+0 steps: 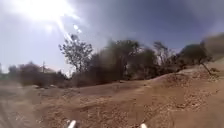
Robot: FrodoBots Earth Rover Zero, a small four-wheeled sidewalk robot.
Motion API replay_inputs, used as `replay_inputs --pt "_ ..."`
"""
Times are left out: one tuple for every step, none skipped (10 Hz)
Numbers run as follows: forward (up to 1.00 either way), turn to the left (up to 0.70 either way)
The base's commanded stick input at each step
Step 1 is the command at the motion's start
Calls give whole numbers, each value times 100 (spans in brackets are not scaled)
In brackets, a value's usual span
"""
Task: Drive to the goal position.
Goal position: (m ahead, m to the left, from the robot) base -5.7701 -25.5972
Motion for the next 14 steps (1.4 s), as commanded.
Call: replay_inputs --pt "85 27" --pt "85 0" --pt "85 0" --pt "85 0" --pt "85 0" --pt "85 0" --pt "85 0" --pt "85 0" --pt "85 0" --pt "85 0" --pt "85 0" --pt "85 0" --pt "85 0" --pt "85 0"
